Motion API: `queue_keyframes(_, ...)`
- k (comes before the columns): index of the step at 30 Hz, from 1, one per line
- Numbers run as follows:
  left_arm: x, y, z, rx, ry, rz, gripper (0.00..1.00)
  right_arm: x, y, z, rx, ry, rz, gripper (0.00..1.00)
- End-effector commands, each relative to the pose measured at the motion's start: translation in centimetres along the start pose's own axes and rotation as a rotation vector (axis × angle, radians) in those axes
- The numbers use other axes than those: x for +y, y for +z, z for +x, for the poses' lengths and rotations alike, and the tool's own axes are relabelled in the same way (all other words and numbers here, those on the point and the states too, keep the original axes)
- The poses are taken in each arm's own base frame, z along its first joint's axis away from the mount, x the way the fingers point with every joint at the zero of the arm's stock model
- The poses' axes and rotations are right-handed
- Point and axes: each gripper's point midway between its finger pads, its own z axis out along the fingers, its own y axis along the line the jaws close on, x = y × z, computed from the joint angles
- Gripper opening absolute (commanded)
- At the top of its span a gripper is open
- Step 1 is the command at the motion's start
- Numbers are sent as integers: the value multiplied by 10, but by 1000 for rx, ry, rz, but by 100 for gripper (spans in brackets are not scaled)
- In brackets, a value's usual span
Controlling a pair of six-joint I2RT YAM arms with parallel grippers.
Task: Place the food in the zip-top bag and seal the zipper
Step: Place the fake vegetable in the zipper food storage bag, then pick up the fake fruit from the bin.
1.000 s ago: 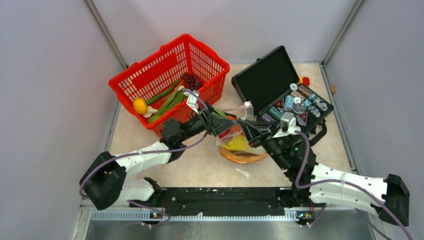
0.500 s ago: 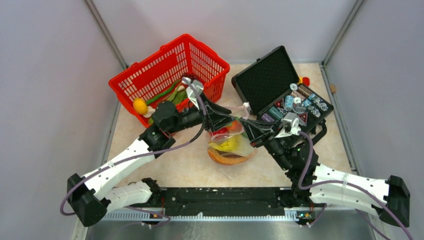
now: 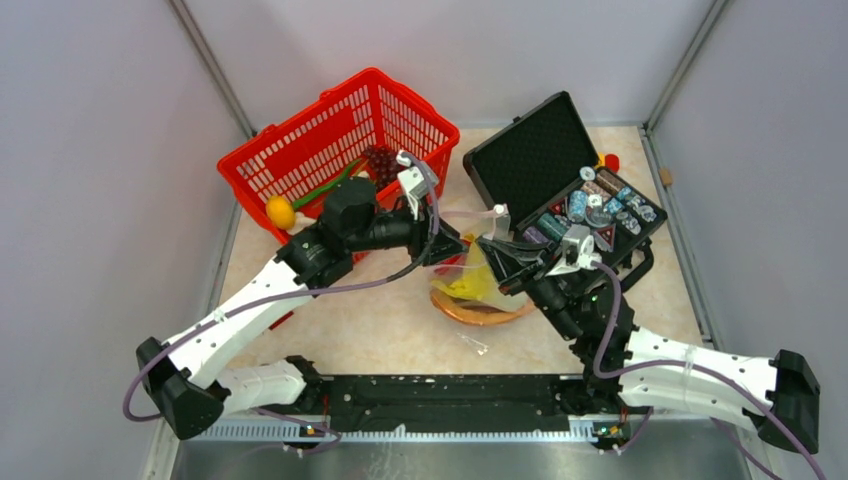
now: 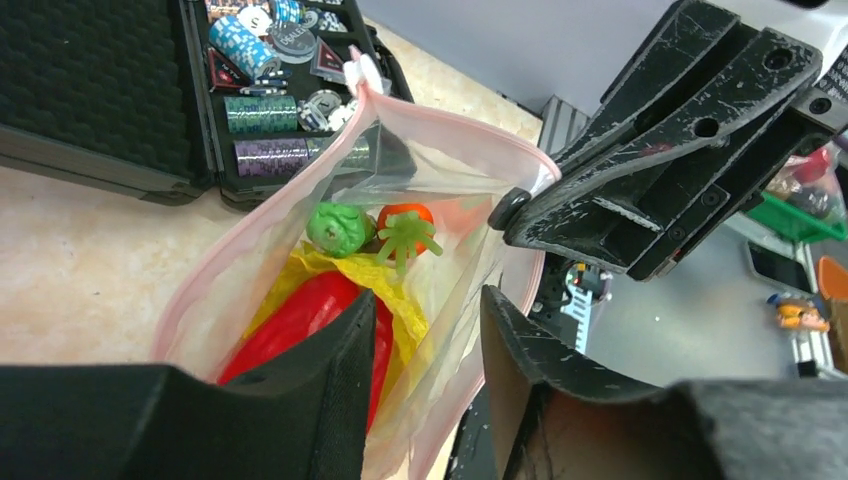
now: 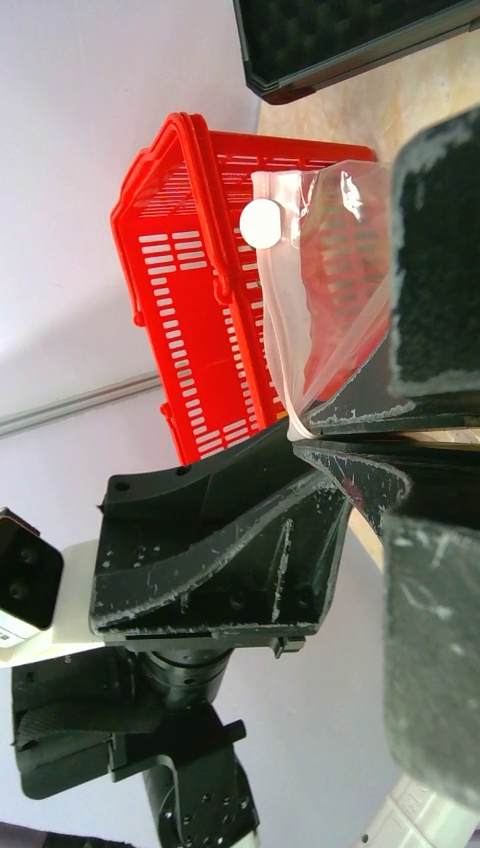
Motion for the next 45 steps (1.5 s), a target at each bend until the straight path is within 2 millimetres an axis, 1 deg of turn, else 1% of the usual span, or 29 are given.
queue_keyframes(1,-4,2,-4,48,47,27,37,20,9,-45,-128,58,-65,0)
queue_keyframes(2,1,1,-3,57,39,-7,36,21,9,-45,-129,57,-65,0)
queue_keyframes(3,2,-2,-5,49,52,-21,36,20,9,-45,-127,53,-61,0)
queue_keyframes(4,2,-5,-8,28,76,-32,40,19,9,-45,-123,52,-59,0)
queue_keyframes(8,10,-30,-26,-76,163,-152,65,15,7,-43,-122,50,-42,0)
queue_keyframes(10,22,-48,-36,-124,168,-277,71,15,6,-41,-117,49,-42,0)
queue_keyframes(12,35,-67,-42,-155,176,-393,74,13,5,-37,-108,45,-37,0)
queue_keyframes(15,49,-89,-43,-150,209,-516,84,12,4,-34,-98,50,-34,0)
queue_keyframes(17,64,-105,-44,-148,221,-628,90,11,3,-32,-94,51,-32,0)
queue_keyframes(19,83,-126,-46,-155,193,-777,98,10,2,-32,-93,53,-28,0)
queue_keyframes(20,93,-140,-49,-158,178,-855,99,9,1,-32,-94,51,-26,0)
queue_keyframes(21,101,-151,-47,-144,164,-913,99,9,1,-31,-93,50,-22,0)
queue_keyframes(23,120,-174,-52,-158,125,-1012,99,8,1,-32,-98,51,-21,0)
queue_keyframes(27,152,-210,-53,-196,-9,-1114,99,9,1,-32,-103,44,-27,0)
queue_keyframes(29,168,-217,-47,-154,-53,-1146,99,9,1,-32,-102,41,-30,0)
queue_keyframes(33,198,-219,-31,-25,-129,-1157,99,10,0,-34,-106,42,-31,0)
queue_keyframes(35,213,-229,-25,8,-168,-1195,99,10,0,-35,-108,37,-36,0)
queue_keyframes(37,222,-236,-22,34,-177,-1200,99,11,-1,-34,-100,33,-44,0)
queue_keyframes(38,224,-235,-20,47,-182,-1176,99,11,-1,-34,-96,30,-46,0)
queue_keyframes(41,237,-244,-16,87,-201,-1205,99,11,-3,-34,-99,31,-42,0)
queue_keyframes(45,248,-235,-11,158,-219,-1135,99,11,-3,-35,-103,32,-45,0)
